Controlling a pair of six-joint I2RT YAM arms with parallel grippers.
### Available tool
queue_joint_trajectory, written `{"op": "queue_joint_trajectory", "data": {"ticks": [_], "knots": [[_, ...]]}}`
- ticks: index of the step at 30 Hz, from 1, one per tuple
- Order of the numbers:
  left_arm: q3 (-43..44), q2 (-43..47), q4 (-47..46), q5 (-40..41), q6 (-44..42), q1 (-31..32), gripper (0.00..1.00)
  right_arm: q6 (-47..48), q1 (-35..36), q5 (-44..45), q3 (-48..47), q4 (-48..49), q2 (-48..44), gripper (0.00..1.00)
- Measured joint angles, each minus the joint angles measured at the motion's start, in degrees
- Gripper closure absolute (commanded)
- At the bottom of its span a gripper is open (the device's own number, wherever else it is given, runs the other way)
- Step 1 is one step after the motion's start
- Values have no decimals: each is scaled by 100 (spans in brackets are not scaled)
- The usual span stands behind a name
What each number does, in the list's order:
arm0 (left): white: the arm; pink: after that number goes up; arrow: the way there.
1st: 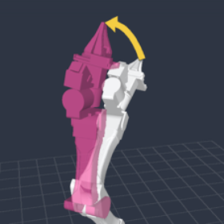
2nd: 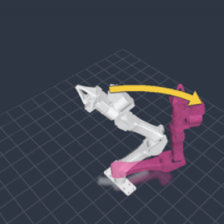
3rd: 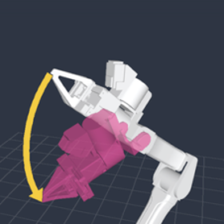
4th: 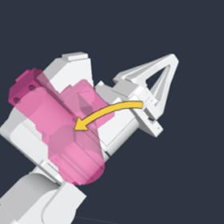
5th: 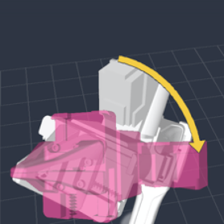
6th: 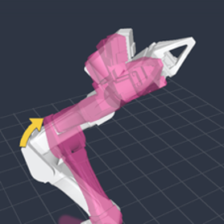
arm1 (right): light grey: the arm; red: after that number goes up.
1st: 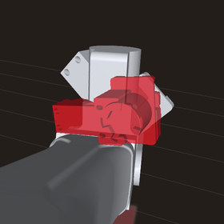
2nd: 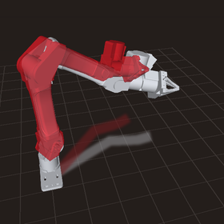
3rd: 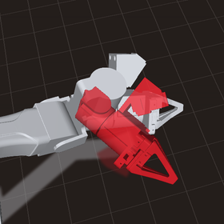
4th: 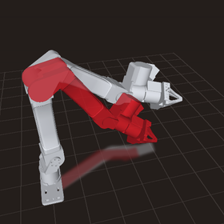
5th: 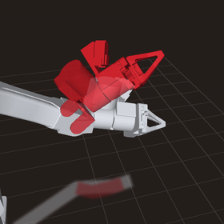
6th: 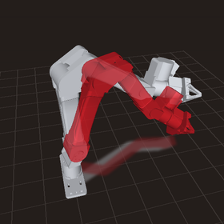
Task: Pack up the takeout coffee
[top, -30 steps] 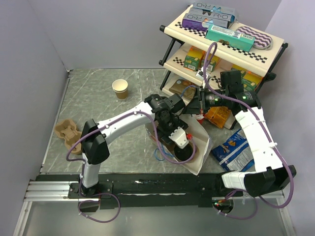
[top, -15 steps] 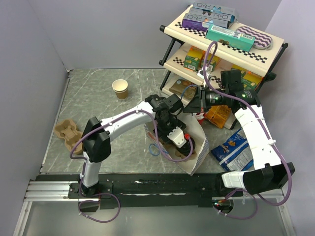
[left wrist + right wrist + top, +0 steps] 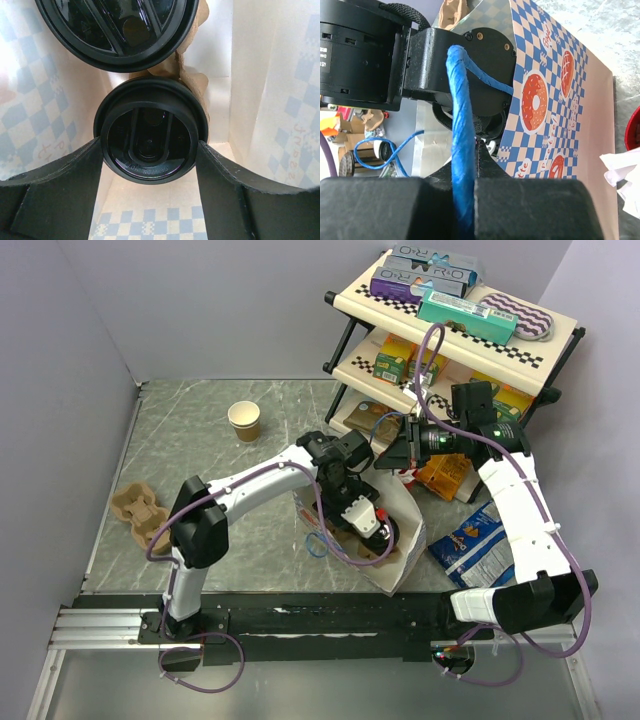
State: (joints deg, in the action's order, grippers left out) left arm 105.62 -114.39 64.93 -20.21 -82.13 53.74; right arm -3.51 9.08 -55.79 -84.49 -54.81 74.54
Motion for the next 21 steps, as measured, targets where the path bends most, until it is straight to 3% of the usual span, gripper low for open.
{"op": "queue_joint_trajectory", "data": {"ticks": [5, 7, 12, 18, 19, 21], "knots": [[129, -107, 0, -81, 101, -42, 97, 0, -70, 24, 0, -13, 13, 100], [153, -136, -4, -111, 138, -50, 83, 35, -103, 79, -37, -59, 57, 98], [155, -136, -46, -125, 232, -59, 55, 173, -162, 190, -223, -186, 136, 81], [155, -129, -85, -162, 337, -79, 31, 236, -201, 203, -275, -221, 136, 80], [153, -127, -94, -168, 361, -79, 20, 269, -201, 210, -275, -232, 136, 80], [153, -125, -107, -188, 385, -81, 14, 323, -203, 214, -280, -245, 136, 80]]}}
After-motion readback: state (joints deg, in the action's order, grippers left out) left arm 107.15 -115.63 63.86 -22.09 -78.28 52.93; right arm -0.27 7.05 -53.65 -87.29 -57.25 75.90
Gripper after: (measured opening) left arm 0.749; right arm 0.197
